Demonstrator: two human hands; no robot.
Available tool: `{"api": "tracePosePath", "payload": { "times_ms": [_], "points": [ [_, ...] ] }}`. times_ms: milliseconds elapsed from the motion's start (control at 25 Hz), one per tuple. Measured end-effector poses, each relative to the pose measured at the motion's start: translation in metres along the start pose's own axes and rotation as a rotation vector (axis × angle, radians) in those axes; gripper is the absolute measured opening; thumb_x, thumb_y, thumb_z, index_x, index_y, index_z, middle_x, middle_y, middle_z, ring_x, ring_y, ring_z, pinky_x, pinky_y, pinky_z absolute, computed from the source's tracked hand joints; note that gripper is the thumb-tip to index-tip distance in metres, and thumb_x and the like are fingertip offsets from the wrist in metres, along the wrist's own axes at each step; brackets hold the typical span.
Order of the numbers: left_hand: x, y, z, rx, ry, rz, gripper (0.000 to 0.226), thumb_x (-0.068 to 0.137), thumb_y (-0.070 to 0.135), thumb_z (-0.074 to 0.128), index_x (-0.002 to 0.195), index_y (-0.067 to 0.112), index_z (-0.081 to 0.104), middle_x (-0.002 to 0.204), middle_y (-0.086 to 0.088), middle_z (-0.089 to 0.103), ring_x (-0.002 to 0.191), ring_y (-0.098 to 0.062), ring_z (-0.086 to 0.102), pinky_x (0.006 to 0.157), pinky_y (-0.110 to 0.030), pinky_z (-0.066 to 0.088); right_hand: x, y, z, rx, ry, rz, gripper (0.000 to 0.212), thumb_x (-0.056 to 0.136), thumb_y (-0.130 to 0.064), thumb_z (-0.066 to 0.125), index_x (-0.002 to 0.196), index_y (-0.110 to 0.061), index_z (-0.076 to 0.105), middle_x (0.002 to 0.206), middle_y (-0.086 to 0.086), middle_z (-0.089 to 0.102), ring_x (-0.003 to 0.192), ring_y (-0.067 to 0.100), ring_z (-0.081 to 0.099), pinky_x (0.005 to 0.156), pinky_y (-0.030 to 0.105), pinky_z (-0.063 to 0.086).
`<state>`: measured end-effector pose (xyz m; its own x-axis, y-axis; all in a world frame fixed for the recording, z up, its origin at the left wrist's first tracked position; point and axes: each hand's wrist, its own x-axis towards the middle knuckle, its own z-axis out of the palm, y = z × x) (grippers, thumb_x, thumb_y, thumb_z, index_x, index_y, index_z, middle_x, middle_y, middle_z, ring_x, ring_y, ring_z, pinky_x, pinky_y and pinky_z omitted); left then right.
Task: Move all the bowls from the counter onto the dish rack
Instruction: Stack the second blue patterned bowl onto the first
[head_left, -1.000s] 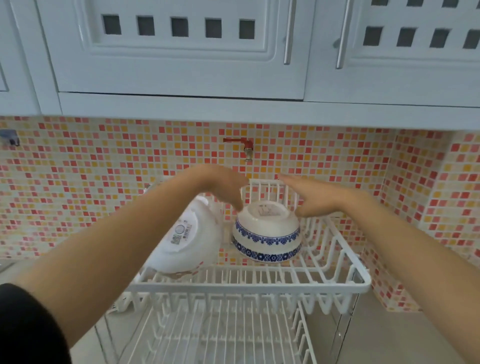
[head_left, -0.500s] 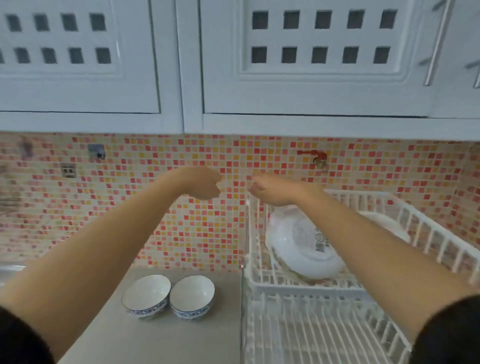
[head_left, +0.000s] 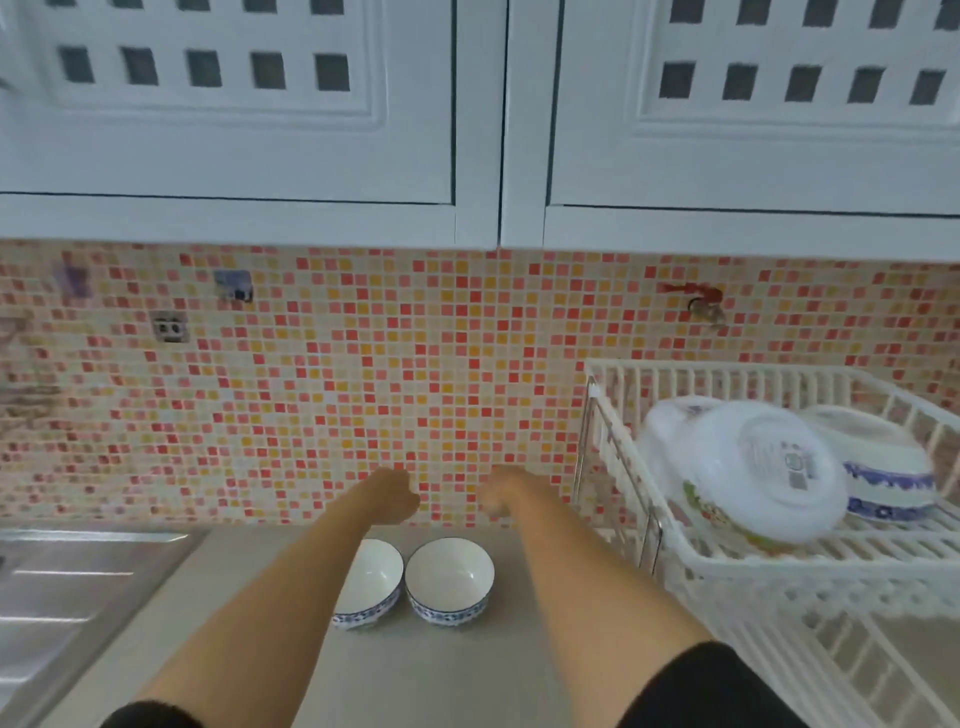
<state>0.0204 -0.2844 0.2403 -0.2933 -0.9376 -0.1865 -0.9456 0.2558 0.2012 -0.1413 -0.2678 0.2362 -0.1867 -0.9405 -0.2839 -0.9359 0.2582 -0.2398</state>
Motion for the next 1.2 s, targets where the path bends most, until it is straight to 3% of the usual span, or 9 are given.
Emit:
{"api": "tracePosePath", "payload": {
  "times_ms": [160, 320, 560, 720, 880, 920, 1040, 1120, 1200],
  "points": [
    [0.018, -0.019, 0.068, -0.156, -0.018, -0.107, 0.043, 0.100, 0.021, 0.035, 0.132, -0.005, 0.047, 0.139, -0.020, 0.049, 0.126, -0.032, 0.049, 0.099, -0.033, 0.040, 0.010, 0.014, 0.062, 0.262, 0.105, 0.114, 0.053, 0.098, -0.025, 0.039, 0.146, -0.003, 0.028, 0.149, 0.014, 0.036, 0.132, 0.032, 0.044, 0.105, 0.038, 0.039],
    [0.034, -0.024, 0.129, -0.295, -0.050, -0.223, 0.045, 0.100, 0.027, 0.034, 0.130, -0.004, 0.048, 0.133, -0.022, 0.053, 0.122, -0.034, 0.052, 0.097, -0.033, 0.041, 0.029, 0.028, 0.110, 0.357, 0.199, 0.188, 0.053, 0.099, -0.036, 0.035, 0.140, -0.001, 0.033, 0.142, 0.017, 0.041, 0.126, 0.035, 0.048, 0.100, 0.040, 0.040],
    [0.058, -0.025, 0.203, -0.588, 0.030, -0.242, 0.062, 0.098, 0.025, 0.043, 0.148, -0.001, 0.017, 0.149, -0.019, 0.038, 0.135, -0.033, 0.041, 0.107, -0.036, 0.035, 0.084, 0.039, 0.183, 0.556, 0.113, 0.275, 0.060, 0.095, -0.047, 0.041, 0.136, -0.002, 0.039, 0.134, 0.017, 0.053, 0.122, 0.034, 0.052, 0.098, 0.036, 0.042],
    [0.058, -0.019, 0.229, -0.725, 0.056, -0.219, 0.071, 0.100, 0.027, 0.039, 0.152, 0.001, -0.002, 0.156, -0.016, 0.024, 0.141, -0.028, 0.032, 0.109, -0.030, 0.030, 0.097, 0.032, 0.212, 0.740, 0.026, 0.322, 0.045, 0.094, -0.023, 0.046, 0.132, 0.000, 0.043, 0.127, 0.018, 0.058, 0.106, 0.033, 0.059, 0.092, 0.037, 0.049],
    [0.059, -0.018, 0.234, -0.919, 0.175, -0.288, 0.066, 0.099, 0.028, 0.037, 0.153, 0.007, 0.005, 0.156, -0.015, 0.028, 0.141, -0.031, 0.033, 0.114, -0.038, 0.030, 0.080, 0.042, 0.220, 0.847, 0.094, 0.322, 0.036, 0.091, 0.000, 0.041, 0.127, 0.004, 0.042, 0.120, 0.018, 0.059, 0.069, 0.020, 0.054, 0.053, 0.014, 0.045],
    [0.058, -0.020, 0.234, -0.914, 0.187, -0.300, 0.065, 0.100, 0.028, 0.037, 0.153, 0.008, 0.005, 0.156, -0.016, 0.026, 0.141, -0.031, 0.032, 0.113, -0.039, 0.029, 0.073, 0.046, 0.224, 0.839, 0.133, 0.308, 0.037, 0.090, 0.001, 0.042, 0.127, 0.003, 0.042, 0.121, 0.017, 0.059, 0.073, 0.023, 0.057, 0.054, 0.014, 0.046],
    [0.050, -0.029, 0.222, -0.776, 0.236, -0.277, 0.054, 0.102, 0.022, 0.030, 0.152, 0.013, 0.012, 0.153, -0.014, 0.029, 0.136, -0.032, 0.037, 0.106, -0.040, 0.035, 0.047, 0.049, 0.235, 0.816, 0.172, 0.244, 0.034, 0.091, -0.002, 0.042, 0.125, 0.002, 0.043, 0.120, 0.021, 0.059, 0.102, 0.033, 0.060, 0.077, 0.028, 0.045],
    [0.045, -0.037, 0.204, -0.688, 0.312, -0.279, 0.044, 0.100, 0.013, 0.025, 0.145, 0.013, 0.028, 0.137, -0.017, 0.047, 0.110, -0.035, 0.052, 0.089, -0.042, 0.042, 0.034, 0.043, 0.228, 0.909, 0.167, 0.176, 0.035, 0.095, -0.004, 0.040, 0.129, -0.002, 0.040, 0.124, 0.015, 0.058, 0.111, 0.031, 0.057, 0.085, 0.029, 0.044],
    [0.034, -0.045, 0.180, -0.709, 0.397, -0.267, 0.038, 0.099, 0.010, 0.024, 0.136, 0.009, 0.036, 0.122, -0.018, 0.055, 0.093, -0.031, 0.053, 0.079, -0.041, 0.045, 0.017, 0.032, 0.201, 0.985, 0.202, 0.096, 0.035, 0.096, -0.009, 0.040, 0.131, -0.013, 0.038, 0.121, 0.006, 0.059, 0.108, 0.026, 0.058, 0.090, 0.036, 0.050]
  ]
}}
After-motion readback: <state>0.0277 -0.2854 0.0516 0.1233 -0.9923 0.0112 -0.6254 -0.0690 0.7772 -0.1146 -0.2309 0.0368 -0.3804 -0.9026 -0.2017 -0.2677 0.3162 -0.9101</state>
